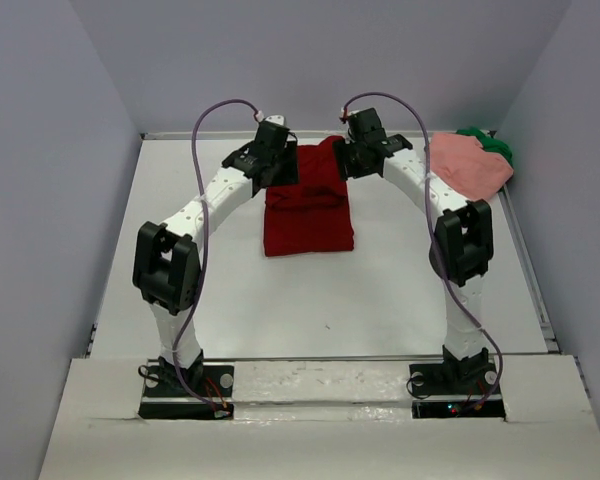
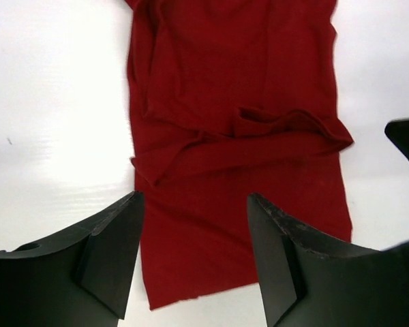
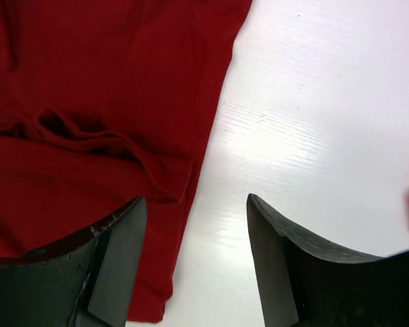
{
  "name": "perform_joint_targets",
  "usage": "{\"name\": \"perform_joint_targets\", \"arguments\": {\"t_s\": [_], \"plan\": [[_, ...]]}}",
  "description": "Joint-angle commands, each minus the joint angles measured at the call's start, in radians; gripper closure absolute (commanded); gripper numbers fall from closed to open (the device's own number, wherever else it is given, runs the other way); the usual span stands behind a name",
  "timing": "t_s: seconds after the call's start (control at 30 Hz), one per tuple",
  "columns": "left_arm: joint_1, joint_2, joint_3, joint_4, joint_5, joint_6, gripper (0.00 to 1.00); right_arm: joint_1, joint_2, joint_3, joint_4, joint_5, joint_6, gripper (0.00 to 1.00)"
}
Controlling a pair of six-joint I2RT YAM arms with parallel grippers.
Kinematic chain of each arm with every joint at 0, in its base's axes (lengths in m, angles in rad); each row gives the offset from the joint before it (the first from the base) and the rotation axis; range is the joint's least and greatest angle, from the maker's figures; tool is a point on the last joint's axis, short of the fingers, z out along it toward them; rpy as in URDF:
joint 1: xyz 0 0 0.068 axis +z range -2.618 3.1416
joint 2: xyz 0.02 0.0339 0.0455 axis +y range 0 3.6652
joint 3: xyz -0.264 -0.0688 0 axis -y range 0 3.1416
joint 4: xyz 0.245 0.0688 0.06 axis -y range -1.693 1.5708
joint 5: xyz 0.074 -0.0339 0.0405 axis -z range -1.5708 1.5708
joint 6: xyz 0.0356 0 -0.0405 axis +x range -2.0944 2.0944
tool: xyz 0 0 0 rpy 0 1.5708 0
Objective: Fold and stack the t-shirts
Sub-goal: Fold the tshirt
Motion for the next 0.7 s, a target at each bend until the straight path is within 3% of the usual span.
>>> {"name": "perform_joint_targets", "arguments": {"t_s": [0.0, 0.03, 0.07, 0.13, 0.17, 0.23, 0.67], "plan": [[-0.059, -0.056, -0.065, -0.038, -0.020, -0.025, 0.32, 0.043, -0.129, -0.066, 0.020, 0.021, -0.016, 0.36], [-0.067, -0.058, -0.084, -0.035, -0.006, -0.041, 0.37, 0.043, -0.134, -0.077, 0.019, 0.018, -0.007, 0.37], [-0.073, -0.058, -0.107, -0.027, 0.024, -0.071, 0.54, 0.054, -0.140, -0.106, 0.020, 0.013, 0.007, 0.40], [-0.096, -0.049, -0.176, 0.008, 0.040, -0.096, 0.90, 0.054, -0.152, -0.139, 0.031, -0.021, 0.027, 0.57], [-0.113, -0.039, -0.200, 0.008, 0.032, -0.120, 1.00, 0.054, -0.151, -0.164, 0.037, -0.027, 0.035, 0.77], [-0.126, -0.021, -0.222, 0.008, 0.023, -0.139, 1.00, 0.065, -0.145, -0.179, 0.042, -0.036, 0.036, 1.00], [-0.137, -0.015, -0.326, 0.054, 0.011, -0.189, 1.00, 0.083, -0.041, -0.126, 0.037, -0.088, 0.061, 1.00]]}}
